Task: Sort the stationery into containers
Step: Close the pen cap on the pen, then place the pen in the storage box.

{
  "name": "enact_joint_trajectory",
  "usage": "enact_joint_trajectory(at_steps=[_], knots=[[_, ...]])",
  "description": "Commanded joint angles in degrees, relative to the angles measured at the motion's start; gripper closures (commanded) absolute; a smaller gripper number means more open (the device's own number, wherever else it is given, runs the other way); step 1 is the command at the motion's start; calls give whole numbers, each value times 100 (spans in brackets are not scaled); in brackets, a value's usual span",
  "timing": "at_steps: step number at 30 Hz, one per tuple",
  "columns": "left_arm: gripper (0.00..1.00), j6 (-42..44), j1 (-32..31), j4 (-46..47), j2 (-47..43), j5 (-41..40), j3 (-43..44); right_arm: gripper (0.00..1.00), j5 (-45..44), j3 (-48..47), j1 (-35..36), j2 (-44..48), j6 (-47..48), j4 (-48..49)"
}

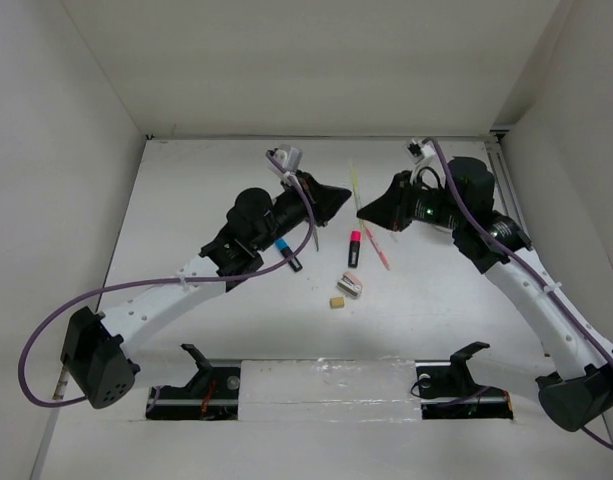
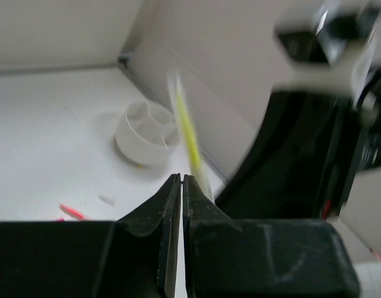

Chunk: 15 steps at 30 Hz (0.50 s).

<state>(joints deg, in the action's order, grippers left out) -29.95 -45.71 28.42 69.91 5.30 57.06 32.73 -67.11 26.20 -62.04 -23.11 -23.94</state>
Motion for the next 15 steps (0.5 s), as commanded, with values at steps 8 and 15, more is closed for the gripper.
enact_joint_trajectory(at_steps=[8, 15], knots=[[100, 262, -184, -663, -38, 1070, -415, 100, 286, -557, -203, -265, -273, 2078], [100, 315, -184, -1039, 14, 710, -292, 100, -196, -443, -316, -142, 0, 2131]])
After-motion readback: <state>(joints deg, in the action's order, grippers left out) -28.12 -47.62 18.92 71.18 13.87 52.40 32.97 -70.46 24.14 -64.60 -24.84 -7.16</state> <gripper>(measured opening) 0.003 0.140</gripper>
